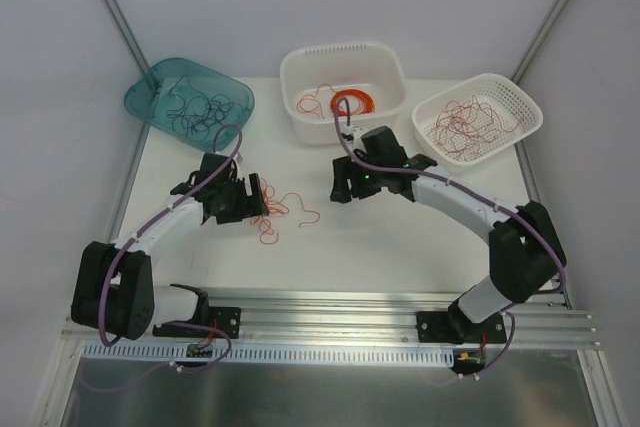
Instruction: Untangle the cables
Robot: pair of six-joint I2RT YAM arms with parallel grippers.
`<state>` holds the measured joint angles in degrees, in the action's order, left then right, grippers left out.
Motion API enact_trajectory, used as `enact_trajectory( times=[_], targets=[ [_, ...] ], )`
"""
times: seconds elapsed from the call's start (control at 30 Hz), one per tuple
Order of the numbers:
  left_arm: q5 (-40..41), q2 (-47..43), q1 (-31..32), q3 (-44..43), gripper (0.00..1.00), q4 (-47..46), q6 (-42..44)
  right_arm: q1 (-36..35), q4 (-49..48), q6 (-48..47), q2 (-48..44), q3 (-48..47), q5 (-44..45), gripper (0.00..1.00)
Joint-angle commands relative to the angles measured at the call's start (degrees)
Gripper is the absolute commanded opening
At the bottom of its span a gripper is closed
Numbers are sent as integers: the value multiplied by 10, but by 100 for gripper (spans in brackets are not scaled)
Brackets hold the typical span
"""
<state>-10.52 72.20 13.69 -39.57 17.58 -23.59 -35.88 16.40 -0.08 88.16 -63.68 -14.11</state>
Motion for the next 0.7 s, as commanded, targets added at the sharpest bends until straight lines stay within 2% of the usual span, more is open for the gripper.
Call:
enact_trajectory(
  times=[0.0, 0.23, 0.47, 0.57, 0.67],
  targets=[
    [-27, 37, 15, -23, 77, -28, -23, -37, -73, -24, 61, -37, -22, 65],
    [-24, 80, 41, -31, 70, -40, -39, -72, -77, -34, 216, -148, -34, 56],
    [-20, 84, 55, -21, 69, -47, -51, -87, -79, -23, 301, -206, -67, 54],
    [-10, 85, 56, -16, 68, -49, -55, -92, -79, -14, 320, -218, -74, 46],
    [-1, 86, 56, -14, 66, -50, -59, -92, -82, -13, 320, -211, -75, 33]
  ],
)
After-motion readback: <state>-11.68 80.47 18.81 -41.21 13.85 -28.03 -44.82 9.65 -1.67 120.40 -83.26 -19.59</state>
